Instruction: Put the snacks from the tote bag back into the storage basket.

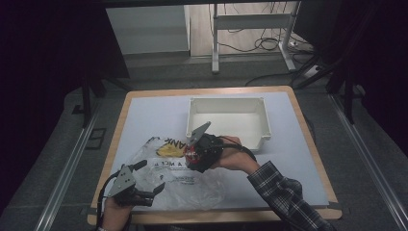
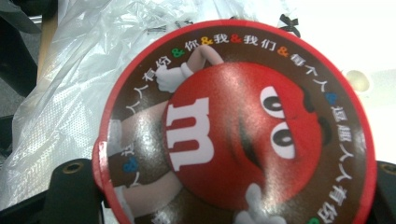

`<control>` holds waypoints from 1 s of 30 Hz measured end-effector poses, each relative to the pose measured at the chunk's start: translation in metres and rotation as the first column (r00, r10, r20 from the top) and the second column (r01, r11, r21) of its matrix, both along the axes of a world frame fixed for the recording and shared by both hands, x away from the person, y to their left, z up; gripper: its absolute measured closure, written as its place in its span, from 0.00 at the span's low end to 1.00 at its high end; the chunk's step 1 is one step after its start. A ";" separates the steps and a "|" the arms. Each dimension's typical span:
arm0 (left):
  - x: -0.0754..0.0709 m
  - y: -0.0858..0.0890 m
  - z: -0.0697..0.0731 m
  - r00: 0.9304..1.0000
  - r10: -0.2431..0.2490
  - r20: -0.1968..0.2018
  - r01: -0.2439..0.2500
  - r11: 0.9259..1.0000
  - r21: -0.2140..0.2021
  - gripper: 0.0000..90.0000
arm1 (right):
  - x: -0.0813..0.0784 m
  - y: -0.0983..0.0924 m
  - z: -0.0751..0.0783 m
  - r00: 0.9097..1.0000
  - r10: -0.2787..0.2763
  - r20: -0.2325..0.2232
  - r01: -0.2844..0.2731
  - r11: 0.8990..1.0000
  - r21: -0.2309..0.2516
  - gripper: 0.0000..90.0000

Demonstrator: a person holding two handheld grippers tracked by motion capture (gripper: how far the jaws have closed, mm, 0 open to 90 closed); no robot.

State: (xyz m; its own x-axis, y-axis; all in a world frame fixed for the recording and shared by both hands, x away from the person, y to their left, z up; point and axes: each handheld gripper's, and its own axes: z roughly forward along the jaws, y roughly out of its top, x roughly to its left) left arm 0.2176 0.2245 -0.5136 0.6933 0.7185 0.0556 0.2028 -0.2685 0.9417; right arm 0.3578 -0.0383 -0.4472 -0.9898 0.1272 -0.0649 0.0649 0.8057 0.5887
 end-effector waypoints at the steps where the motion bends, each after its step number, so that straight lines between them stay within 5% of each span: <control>1: 0.000 0.000 0.000 1.000 -0.001 0.000 0.001 1.000 0.001 0.03 | 0.000 -0.001 0.001 1.000 -0.001 0.001 0.001 1.000 0.002 0.29; 30: 0.000 -0.001 0.000 1.000 -0.004 -0.001 0.004 1.000 0.005 0.03 | 0.010 -0.026 0.017 0.999 -0.031 0.023 0.031 1.000 0.003 0.29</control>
State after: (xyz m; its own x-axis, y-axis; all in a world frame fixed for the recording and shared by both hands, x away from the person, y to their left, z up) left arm 0.2178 0.2236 -0.5140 0.6966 0.7151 0.0584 0.2028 -0.2743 0.9400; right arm 0.3680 -0.0646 -0.4299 -0.9836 0.1576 -0.0877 0.0757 0.8019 0.5926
